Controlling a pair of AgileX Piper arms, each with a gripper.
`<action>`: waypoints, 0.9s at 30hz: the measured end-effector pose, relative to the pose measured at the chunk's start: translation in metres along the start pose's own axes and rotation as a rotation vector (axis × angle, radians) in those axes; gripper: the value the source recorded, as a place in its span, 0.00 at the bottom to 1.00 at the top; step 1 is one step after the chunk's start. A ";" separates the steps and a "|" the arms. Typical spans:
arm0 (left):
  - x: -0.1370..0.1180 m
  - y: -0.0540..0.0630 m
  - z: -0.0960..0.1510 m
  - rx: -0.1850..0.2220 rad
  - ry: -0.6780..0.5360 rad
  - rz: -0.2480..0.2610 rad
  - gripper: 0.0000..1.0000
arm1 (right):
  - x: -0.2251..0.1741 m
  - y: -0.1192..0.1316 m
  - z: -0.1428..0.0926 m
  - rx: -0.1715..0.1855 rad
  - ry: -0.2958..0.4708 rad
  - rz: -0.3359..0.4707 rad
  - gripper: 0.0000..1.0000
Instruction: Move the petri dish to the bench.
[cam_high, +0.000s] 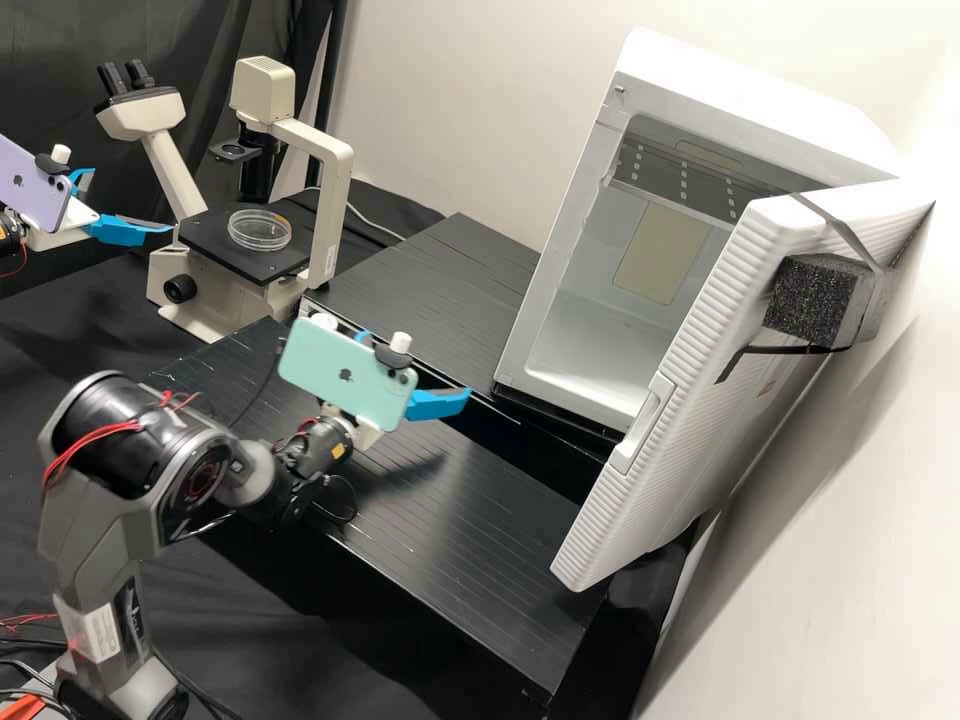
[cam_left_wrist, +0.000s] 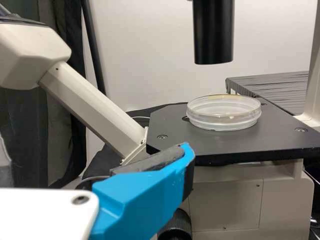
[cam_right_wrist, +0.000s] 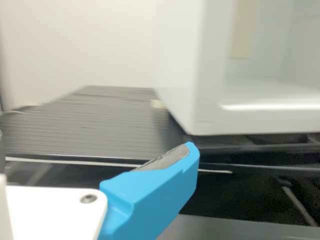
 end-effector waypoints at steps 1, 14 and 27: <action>0.000 0.000 0.000 0.000 0.000 0.000 1.00 | -0.003 -0.002 -0.006 0.005 0.025 -0.004 1.00; 0.000 0.000 0.000 0.000 0.000 0.000 1.00 | -0.023 -0.043 -0.127 -0.044 0.391 -0.067 1.00; 0.000 0.000 0.000 0.000 0.000 0.000 1.00 | 0.037 -0.086 -0.179 -0.046 0.374 -0.116 1.00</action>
